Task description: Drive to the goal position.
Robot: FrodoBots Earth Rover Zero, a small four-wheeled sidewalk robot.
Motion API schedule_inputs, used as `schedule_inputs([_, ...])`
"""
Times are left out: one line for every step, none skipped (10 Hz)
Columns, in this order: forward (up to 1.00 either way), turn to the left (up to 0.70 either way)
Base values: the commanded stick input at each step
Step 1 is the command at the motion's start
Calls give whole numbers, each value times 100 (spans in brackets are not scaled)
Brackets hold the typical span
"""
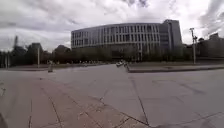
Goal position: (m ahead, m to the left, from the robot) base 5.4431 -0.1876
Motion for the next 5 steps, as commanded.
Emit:
schedule_inputs([70,1])
schedule_inputs([70,1])
schedule_inputs([70,1])
schedule_inputs([70,1])
schedule_inputs([70,1])
